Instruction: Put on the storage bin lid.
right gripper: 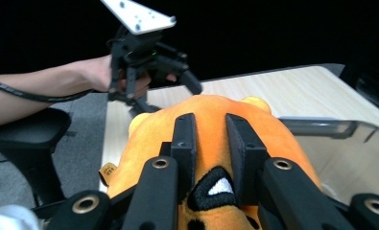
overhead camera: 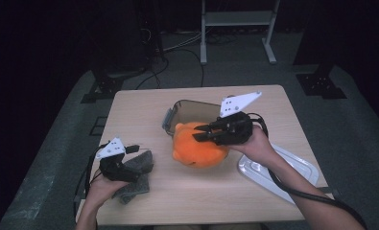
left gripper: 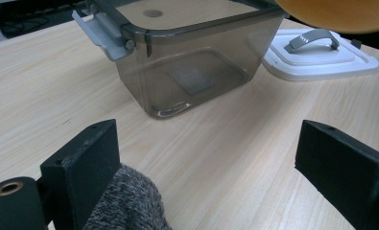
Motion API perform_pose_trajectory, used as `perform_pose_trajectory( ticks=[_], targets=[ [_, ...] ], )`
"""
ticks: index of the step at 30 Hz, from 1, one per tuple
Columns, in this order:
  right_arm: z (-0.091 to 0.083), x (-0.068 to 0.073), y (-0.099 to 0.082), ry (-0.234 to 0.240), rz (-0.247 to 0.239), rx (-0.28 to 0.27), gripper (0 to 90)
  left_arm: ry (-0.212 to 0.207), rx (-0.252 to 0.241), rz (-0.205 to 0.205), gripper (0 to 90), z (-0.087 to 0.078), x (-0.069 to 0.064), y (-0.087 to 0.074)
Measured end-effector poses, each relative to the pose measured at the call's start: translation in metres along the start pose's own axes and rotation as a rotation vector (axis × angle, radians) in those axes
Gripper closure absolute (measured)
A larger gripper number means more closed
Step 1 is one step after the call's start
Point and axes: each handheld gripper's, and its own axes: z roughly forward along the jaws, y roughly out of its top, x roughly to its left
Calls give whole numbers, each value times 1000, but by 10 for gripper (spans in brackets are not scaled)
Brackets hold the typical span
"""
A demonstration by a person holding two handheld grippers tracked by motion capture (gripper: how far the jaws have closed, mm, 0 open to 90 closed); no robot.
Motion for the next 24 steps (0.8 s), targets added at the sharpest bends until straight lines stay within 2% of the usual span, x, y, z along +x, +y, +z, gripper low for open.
perform_pose_trajectory(
  ticks=[9,24],
  targets=[
    [7,-22,14,-23,9,-3,739,11,7,-4,59,0,0,-2],
    [15,-57,24,-67,38,7,737,-5,12,2,40,4,-2,-2]
  ],
)
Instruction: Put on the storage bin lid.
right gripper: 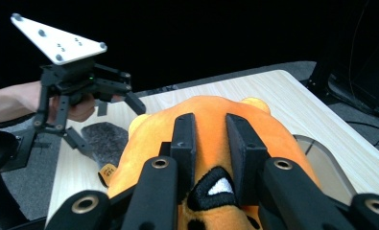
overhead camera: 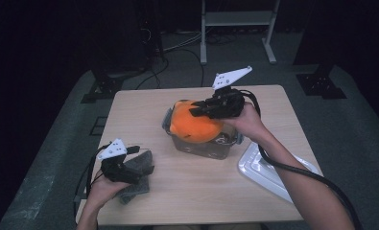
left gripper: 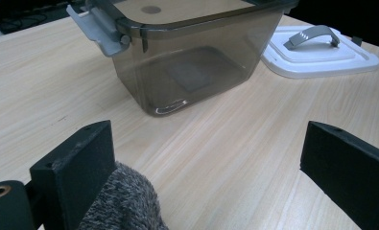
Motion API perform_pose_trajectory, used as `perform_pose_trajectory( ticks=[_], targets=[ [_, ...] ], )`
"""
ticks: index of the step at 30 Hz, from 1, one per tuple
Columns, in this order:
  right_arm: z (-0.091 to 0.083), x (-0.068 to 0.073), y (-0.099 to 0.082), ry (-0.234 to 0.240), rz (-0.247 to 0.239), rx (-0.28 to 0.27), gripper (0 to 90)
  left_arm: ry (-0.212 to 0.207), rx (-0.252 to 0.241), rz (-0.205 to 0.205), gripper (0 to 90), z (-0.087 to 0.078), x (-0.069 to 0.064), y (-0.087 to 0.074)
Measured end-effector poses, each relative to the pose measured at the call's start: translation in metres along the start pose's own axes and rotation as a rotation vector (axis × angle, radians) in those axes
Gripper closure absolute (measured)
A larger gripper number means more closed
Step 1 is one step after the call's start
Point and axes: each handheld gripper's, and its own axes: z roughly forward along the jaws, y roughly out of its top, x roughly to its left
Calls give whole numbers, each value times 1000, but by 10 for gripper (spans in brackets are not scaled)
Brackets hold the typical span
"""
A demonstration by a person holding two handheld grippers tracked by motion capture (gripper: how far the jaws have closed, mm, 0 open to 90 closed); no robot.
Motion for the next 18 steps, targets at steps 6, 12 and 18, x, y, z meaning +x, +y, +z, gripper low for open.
perform_pose_trajectory(
  ticks=[6,12,18],
  targets=[
    [8,-10,-1,-7,4,18,737,1,-4,-1,27,0,-1,0],
    [14,-19,-1,-11,8,27,737,5,-3,-3,26,-1,0,0],
    [19,-28,-3,-22,26,33,735,1,-12,-7,26,-3,0,1]
  ],
)
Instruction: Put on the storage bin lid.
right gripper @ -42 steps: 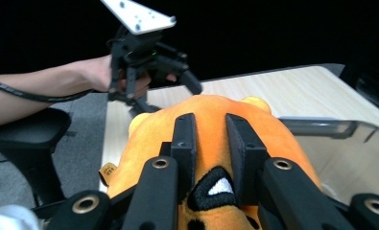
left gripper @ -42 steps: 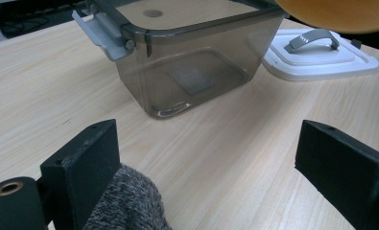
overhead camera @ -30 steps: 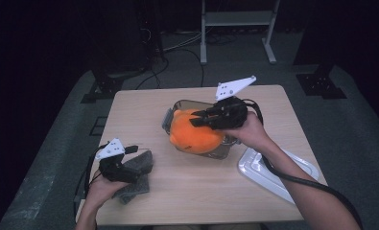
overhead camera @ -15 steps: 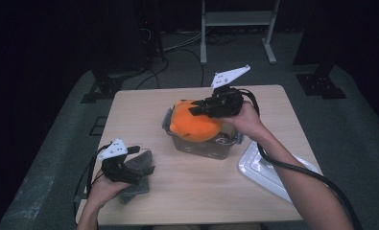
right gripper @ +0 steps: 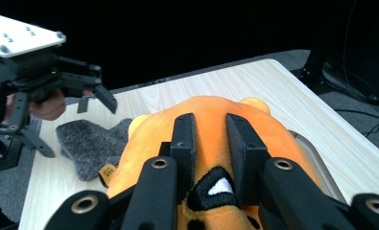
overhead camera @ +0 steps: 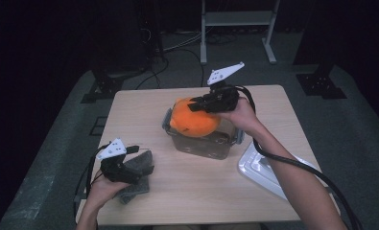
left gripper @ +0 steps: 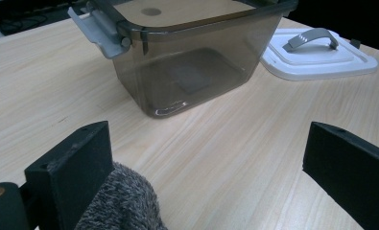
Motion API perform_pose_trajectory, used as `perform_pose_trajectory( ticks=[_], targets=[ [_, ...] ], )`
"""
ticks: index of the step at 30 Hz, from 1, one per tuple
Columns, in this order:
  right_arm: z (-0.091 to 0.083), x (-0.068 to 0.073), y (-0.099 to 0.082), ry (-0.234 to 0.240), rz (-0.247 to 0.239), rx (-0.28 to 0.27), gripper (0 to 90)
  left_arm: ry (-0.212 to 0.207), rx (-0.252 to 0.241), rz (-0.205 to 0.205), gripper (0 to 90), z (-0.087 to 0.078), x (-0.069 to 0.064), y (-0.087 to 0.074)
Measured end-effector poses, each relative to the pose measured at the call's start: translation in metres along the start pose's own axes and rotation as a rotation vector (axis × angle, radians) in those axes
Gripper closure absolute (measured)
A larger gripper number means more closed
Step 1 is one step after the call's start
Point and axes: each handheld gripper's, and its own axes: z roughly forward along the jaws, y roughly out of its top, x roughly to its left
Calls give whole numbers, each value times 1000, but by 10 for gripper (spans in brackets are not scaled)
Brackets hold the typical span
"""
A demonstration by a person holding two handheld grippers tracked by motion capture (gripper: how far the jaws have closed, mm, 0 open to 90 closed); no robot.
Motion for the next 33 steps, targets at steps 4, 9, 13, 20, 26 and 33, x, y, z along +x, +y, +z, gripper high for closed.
perform_pose_trajectory(
  ticks=[4,9,13,20,26,33],
  targets=[
    [4,-7,-3,-10,12,8,735,-3,-6,-2,26,-1,0,0],
    [8,-13,-7,-14,19,18,734,-8,0,-2,26,0,0,0],
    [11,-19,-10,-14,29,17,734,-8,-2,-4,26,0,0,-1],
    [17,-23,-16,-27,35,44,734,-13,-2,2,26,-1,-1,-1],
    [20,-28,-19,-35,46,53,734,-18,-9,3,26,-2,-1,0],
    [26,-34,-26,-42,55,63,732,-21,-5,-2,26,-2,0,-1]
  ],
)
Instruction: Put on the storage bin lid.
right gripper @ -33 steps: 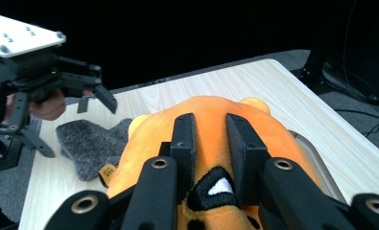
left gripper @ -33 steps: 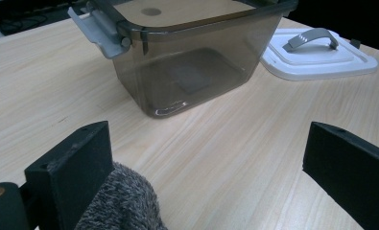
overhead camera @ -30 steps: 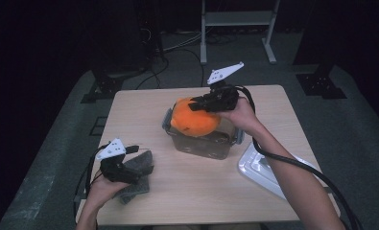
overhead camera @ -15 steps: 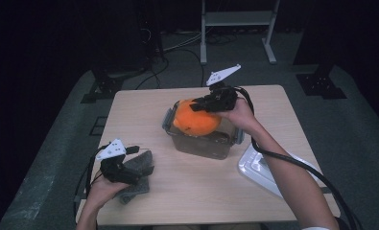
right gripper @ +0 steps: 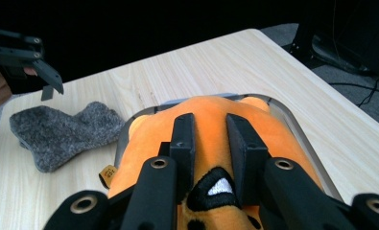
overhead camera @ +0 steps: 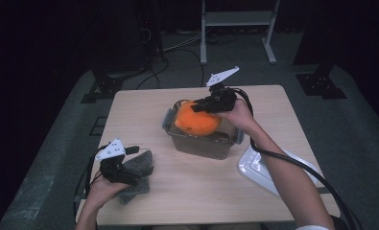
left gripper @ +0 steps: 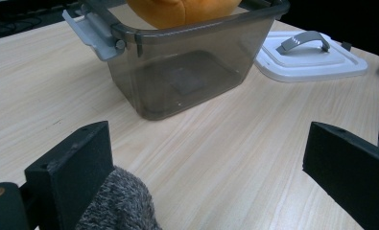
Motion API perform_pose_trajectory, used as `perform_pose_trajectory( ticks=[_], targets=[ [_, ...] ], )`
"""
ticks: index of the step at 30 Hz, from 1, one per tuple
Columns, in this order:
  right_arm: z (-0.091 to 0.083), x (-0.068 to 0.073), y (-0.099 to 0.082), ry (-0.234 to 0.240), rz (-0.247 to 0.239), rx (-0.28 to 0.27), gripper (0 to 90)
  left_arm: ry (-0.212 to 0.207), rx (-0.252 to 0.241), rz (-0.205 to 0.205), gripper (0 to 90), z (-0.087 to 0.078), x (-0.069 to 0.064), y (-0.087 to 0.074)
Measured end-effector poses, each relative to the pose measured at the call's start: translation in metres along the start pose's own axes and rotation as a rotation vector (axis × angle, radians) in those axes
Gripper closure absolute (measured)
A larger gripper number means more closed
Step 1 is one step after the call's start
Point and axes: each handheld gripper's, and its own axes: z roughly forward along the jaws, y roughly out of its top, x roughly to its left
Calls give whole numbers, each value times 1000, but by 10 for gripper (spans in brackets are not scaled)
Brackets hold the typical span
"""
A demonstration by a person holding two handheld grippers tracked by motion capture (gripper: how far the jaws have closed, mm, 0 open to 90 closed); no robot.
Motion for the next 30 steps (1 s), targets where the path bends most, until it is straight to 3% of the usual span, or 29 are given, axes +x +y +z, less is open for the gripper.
perform_pose_trajectory(
  ticks=[30],
  targets=[
    [21,-13,-19,4,58,56,714,6,-16,1,26,-4,1,1]
  ],
)
